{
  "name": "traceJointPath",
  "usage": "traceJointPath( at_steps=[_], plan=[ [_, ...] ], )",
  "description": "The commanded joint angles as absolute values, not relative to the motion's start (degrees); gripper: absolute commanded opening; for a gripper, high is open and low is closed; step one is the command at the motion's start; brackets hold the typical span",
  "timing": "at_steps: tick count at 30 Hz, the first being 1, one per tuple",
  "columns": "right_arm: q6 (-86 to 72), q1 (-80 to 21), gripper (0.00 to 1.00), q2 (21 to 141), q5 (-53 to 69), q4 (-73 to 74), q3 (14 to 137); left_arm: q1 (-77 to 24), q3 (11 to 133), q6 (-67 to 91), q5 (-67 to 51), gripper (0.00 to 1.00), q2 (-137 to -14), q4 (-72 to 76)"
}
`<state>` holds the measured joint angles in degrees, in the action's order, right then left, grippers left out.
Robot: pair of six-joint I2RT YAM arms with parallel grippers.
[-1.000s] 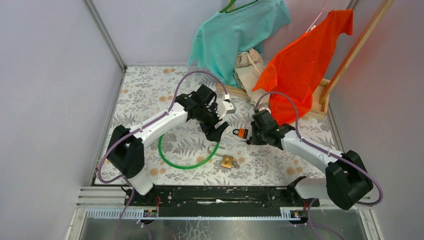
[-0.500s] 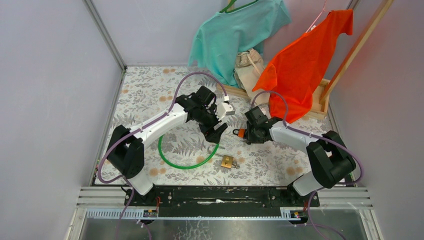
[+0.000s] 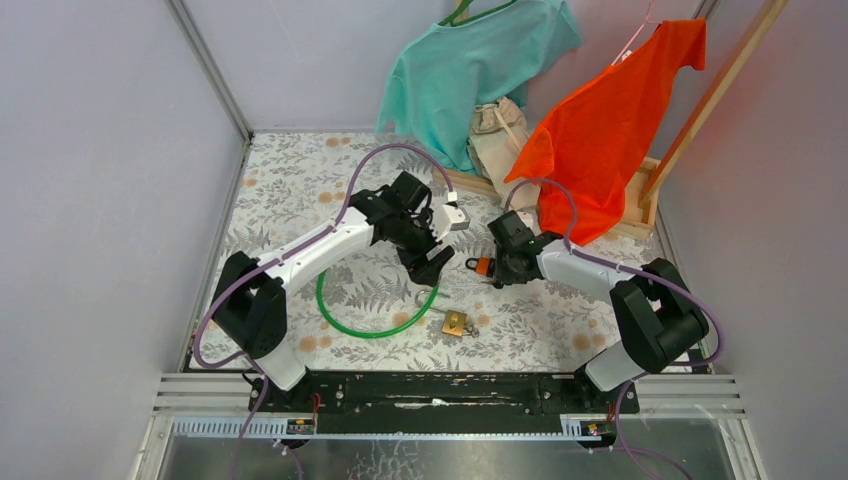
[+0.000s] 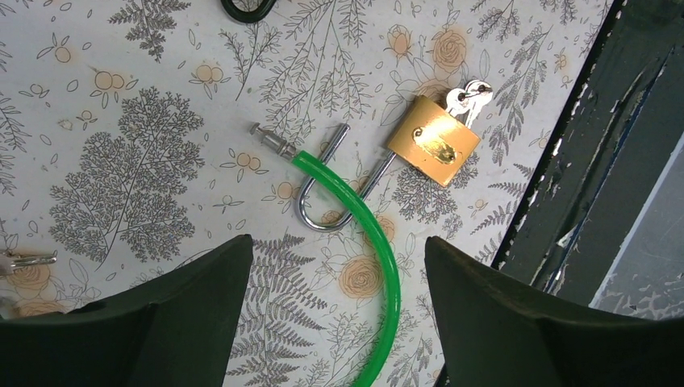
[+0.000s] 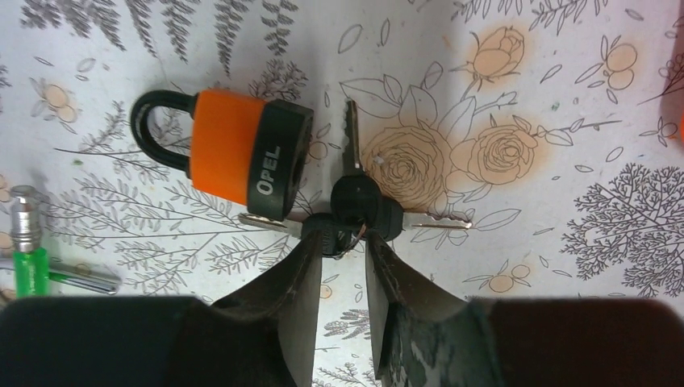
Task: Unlock with the key
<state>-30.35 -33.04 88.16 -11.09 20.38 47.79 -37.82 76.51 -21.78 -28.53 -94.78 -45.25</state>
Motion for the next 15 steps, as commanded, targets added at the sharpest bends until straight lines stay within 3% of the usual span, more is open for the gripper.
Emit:
traceJointPath(
  at_steps=[1,6,15],
  plan=[
    [-31.9,-33.6,0.32,88.7,-12.9,19.7,51.0,-37.7,76.0,-23.1,-27.9,0.84,-92.7,-46.2],
    [-32.2,-33.6,0.26,90.4,-13.2,19.5,50.8,-37.6,76.0,-23.4,-27.6,0.84,-92.6,-46.4],
    [-31.8,-33.6,0.25,90.6,-14.9,19.6,49.0,-37.7,76.1,-23.6,-27.4,0.83,-92.5,-46.6]
  ],
)
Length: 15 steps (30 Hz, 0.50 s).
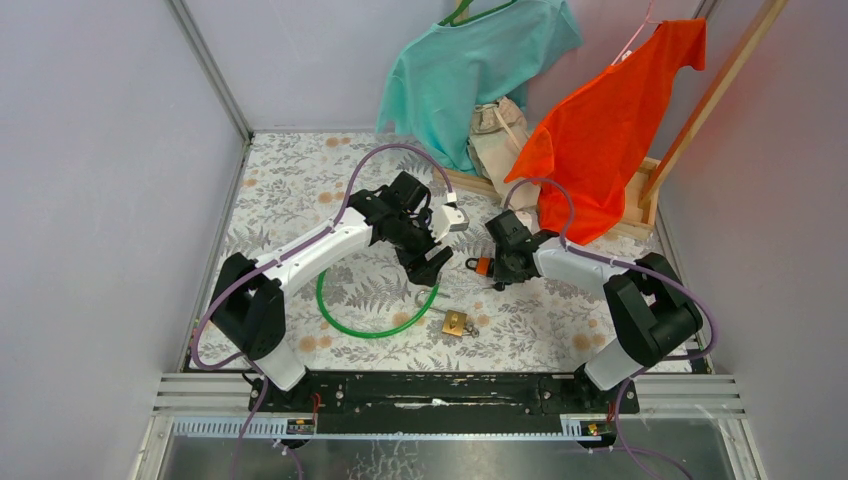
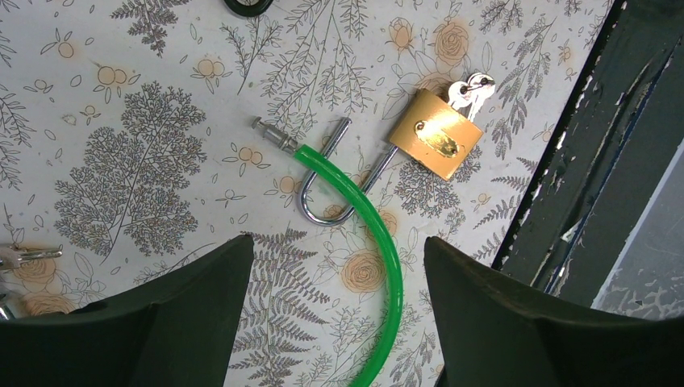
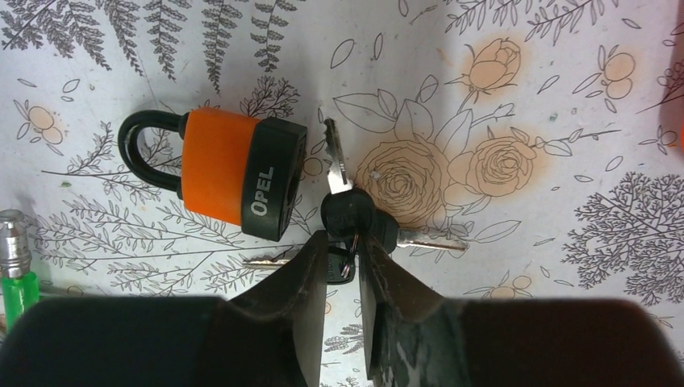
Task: Unlock with the key
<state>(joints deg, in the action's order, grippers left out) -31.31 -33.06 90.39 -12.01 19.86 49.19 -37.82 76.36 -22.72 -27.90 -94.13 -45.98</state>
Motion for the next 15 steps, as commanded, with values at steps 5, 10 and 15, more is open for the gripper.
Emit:
traceJointPath(
  at_steps=[5,10,15],
  plan=[
    [-31.9,-33.6,0.0,91.0,-14.0,18.4,48.4,-37.6,76.1,-23.4,-27.5,0.83,-92.4,-46.7],
    [-29.7,-33.6,0.0,85.4,-10.9,14.1,45.6,-37.6,76.1,-23.5,-27.5,0.83,-92.2,-47.0],
    [-26.5,-33.6,0.0,78.6,-8.0,11.9,43.9,-37.6,77.4,-23.3,-28.7,0.83,-92.7,-47.9]
  ],
)
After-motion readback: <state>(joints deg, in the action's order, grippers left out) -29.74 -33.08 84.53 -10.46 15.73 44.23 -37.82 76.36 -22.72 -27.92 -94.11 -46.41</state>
